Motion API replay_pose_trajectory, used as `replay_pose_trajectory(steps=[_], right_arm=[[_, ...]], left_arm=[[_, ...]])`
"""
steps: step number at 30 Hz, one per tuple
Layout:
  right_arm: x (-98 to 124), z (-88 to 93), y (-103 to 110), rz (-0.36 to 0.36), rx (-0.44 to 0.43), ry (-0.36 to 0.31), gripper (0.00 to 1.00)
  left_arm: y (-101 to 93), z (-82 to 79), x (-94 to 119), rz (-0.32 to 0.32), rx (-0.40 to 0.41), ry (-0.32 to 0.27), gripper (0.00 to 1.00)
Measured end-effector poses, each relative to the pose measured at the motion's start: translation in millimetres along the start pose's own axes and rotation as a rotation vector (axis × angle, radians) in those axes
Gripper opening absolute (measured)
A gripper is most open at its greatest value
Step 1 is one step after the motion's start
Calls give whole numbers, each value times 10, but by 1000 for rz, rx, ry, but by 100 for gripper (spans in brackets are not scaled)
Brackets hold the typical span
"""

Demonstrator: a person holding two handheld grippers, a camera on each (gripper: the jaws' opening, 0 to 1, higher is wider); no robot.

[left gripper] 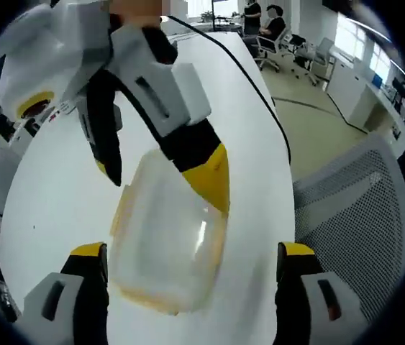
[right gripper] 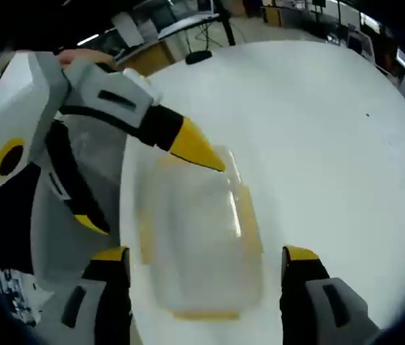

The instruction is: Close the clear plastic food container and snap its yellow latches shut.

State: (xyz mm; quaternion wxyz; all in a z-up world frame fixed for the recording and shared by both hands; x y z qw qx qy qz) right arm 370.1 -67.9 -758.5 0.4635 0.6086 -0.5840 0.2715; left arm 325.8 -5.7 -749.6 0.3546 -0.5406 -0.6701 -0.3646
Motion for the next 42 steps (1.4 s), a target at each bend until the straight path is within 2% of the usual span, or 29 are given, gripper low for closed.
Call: replay_pose_trajectory(steps=[1, 4, 8, 13, 19, 25, 32, 38, 42], right_arm=[[2, 2, 15, 4, 2, -3, 87], [2, 16, 50, 23, 15, -17, 86], [-16, 90, 104, 30, 31, -9, 84], [-11, 119, 124, 49, 36, -23, 84], [-14, 127, 152, 70, 74, -20, 82], [-16, 96, 174, 99, 122, -31, 83], [-84, 184, 191, 127, 161, 1, 85], [-92, 167, 178, 145, 169, -2, 84], [-146, 185, 160, 171, 202, 24, 83]], left_arm=[[42, 27, 8, -22, -26, 26, 99], [71, 41, -11, -16, -27, 38, 99], [66, 26, -31, 28, -66, 34, 99], [122, 39, -28, 39, -68, 44, 99], [123, 142, -52, 72, -91, 78, 97], [193, 149, -37, 84, -74, 60, 96], [201, 197, -129, 98, -106, 82, 95], [205, 246, -182, 105, -119, 101, 94], [235, 283, -239, 92, -136, 123, 91]])
Point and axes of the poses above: the point that each gripper's makers call its tool centre point, and the gripper's own axes: x roughly backward along the fingers, y roughly to its left, z roughly out of its underside, the point moved 4 cm from there along x, roughly backward along the fingers, and after that the axes turned 4 degrees about x, right-handed, at the moved point
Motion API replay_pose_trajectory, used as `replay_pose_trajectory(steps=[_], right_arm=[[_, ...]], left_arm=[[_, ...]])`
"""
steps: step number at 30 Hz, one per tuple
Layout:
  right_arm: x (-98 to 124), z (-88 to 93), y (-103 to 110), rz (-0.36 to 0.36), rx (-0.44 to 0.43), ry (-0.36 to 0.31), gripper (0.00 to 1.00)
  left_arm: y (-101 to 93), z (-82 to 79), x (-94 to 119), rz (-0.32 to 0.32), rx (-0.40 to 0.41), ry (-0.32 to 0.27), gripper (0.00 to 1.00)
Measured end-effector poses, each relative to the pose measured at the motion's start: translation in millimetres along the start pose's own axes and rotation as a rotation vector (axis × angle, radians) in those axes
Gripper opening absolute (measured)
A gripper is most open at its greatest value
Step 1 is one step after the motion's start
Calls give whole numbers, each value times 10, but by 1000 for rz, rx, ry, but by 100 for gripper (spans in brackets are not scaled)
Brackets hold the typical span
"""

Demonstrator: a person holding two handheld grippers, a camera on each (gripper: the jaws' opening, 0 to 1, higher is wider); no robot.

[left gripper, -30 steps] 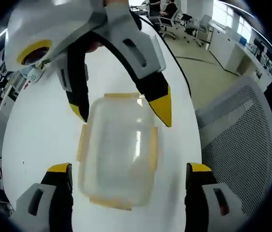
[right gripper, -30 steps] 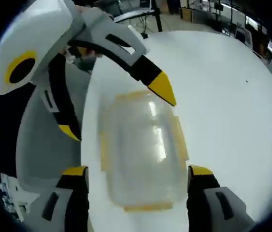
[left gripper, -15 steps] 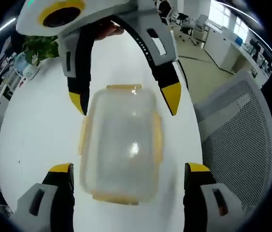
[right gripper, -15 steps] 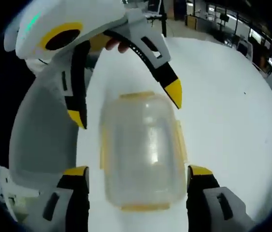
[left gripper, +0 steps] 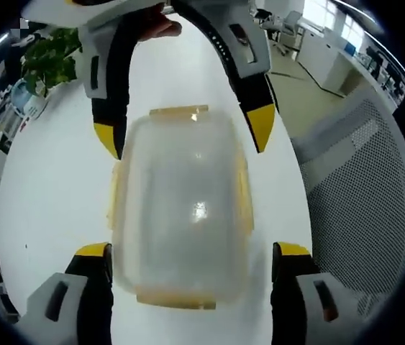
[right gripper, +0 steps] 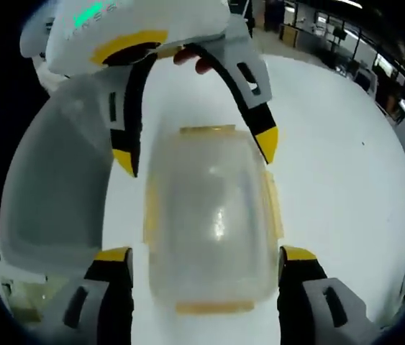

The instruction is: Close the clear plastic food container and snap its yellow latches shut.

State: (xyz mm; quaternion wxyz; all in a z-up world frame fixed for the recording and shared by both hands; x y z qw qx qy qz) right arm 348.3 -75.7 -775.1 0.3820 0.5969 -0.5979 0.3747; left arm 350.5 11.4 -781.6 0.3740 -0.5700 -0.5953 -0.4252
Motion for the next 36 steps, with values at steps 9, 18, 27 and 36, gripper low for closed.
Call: replay_pose_trajectory(steps=[9, 18, 27, 36], right_arm=[[-27, 19, -36, 44, 36, 19, 76], [-41, 8, -37, 43, 35, 27, 76], [-51, -5, -34, 43, 30, 41, 76], [-128, -181, -35, 45, 29, 27, 76]], left_arm=[[62, 12, -1, -36, -19, -7, 79], [52, 18, -10, -55, -22, 8, 79], [54, 37, -8, -55, -26, 13, 79], [60, 197, 49, -57, -33, 39, 79]])
Point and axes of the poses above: the point that each gripper's makers call its tool centre point, and the gripper's own axes: x roughly backward along the fingers, y roughly to its left, z roughly out of its underside, the point moved 4 cm from there along x, roughly backward along the fingers, and after that the axes turned 4 degrees about x, right-handed, at the moved point
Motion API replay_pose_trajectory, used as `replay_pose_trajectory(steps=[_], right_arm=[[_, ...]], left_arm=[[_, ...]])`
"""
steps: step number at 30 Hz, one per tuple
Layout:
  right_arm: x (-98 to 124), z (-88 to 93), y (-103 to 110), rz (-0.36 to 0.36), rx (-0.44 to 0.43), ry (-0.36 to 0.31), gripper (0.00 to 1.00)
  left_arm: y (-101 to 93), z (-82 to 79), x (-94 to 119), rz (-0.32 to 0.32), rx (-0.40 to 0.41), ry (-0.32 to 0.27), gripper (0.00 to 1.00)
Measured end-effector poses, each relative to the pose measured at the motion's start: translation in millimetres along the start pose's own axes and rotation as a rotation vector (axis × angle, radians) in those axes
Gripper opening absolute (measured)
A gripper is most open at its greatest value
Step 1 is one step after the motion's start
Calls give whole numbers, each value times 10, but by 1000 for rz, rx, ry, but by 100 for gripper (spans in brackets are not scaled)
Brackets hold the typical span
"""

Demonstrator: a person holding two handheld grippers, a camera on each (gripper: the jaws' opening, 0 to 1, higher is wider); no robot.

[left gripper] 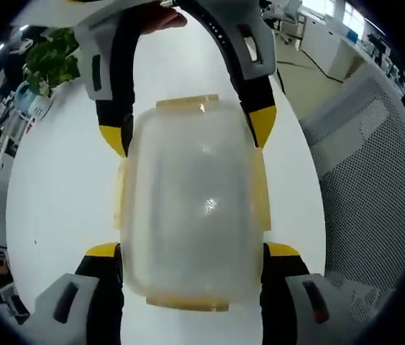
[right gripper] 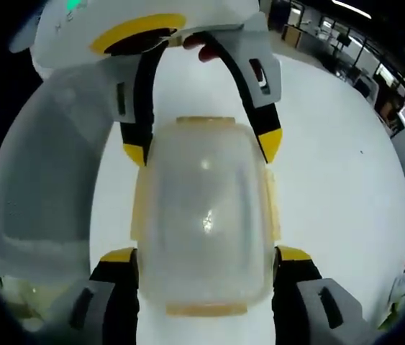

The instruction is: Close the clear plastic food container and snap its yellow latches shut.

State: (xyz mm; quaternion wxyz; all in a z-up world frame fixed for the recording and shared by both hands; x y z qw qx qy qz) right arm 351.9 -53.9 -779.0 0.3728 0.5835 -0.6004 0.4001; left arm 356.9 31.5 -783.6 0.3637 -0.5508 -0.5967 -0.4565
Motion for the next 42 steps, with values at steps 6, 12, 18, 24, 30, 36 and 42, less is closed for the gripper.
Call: replay_pose_trajectory(steps=[6, 12, 18, 24, 30, 36, 42], right_arm=[[-50, -121, -4, -5, 13, -6, 76], [-107, -241, -12, -7, 20, -12, 76], [-166, -372, -25, -10, 27, -13, 76], [-204, -451, -37, -12, 32, -13, 76], [-252, -547, -56, -14, 38, -20, 76], [-310, -666, -69, -16, 43, -24, 76], [-359, -775, -75, -17, 47, -17, 76]], left_arm=[[-17, 133, 54, -6, 13, 11, 79], [-19, 272, 98, -9, 21, 14, 79], [-13, 405, 134, -13, 29, 18, 79], [-10, 491, 165, -17, 35, 19, 79], [-7, 588, 195, -22, 39, 28, 79], [0, 717, 230, -26, 44, 40, 79], [0, 827, 263, -31, 48, 48, 79]])
Point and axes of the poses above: the point that each gripper's makers call its tool centre point, and the gripper's own axes: x roughly backward along the fingers, y roughly to its left, z roughly out of its underside, the point moved 4 cm from there along x, roughly backward along the fingers, and after that the axes turned 4 degrees about x, right-handed, at the moved point
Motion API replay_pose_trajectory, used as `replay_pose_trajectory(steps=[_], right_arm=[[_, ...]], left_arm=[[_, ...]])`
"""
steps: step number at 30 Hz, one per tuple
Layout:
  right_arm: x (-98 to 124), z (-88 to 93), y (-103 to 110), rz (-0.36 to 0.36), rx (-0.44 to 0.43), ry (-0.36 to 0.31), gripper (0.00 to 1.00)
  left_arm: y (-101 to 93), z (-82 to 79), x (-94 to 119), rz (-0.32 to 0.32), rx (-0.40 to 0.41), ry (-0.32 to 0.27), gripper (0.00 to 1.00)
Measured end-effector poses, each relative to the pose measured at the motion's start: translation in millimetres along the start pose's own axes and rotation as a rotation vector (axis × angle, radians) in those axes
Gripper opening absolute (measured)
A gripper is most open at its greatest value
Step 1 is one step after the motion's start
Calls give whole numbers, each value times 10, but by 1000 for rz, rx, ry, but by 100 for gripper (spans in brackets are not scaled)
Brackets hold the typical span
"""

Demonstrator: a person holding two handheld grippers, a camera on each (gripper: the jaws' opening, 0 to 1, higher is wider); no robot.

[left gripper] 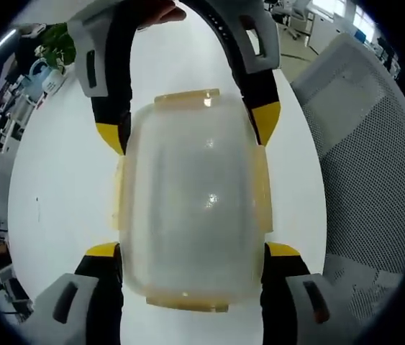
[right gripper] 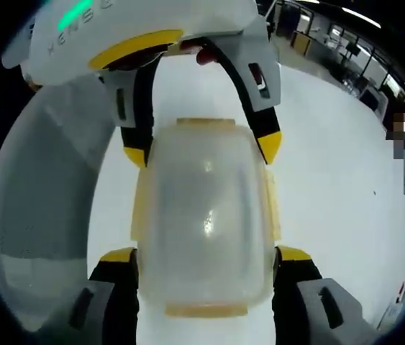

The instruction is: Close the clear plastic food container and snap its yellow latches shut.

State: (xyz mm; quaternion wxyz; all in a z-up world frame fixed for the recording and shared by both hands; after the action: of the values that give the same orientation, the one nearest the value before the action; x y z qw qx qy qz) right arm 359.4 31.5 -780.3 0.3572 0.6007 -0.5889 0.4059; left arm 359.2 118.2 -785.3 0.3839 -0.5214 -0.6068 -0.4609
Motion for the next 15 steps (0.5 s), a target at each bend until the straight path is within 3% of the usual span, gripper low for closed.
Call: replay_pose_trajectory(steps=[5, 15], right_arm=[[-36, -64, -13, 0, 1, -3, 76], [-36, -60, -10, -4, 2, 6, 77]], left_arm=[[13, 72, 8, -3, 4, 1, 79], [10, 70, -3, -5, 2, 6, 80]])
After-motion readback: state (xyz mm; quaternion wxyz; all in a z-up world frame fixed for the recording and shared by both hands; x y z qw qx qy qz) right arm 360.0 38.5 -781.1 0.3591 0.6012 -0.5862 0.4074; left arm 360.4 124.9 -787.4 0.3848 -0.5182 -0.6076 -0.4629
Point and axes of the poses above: the point that each gripper's makers call its tool centre point, and the gripper's own axes: x roughly backward along the fingers, y roughly to its left, z roughly out of its underside, the point moved 4 cm from there along x, roughly backward along the fingers, and after that the axes turned 4 degrees about x, right-handed, at the moved point
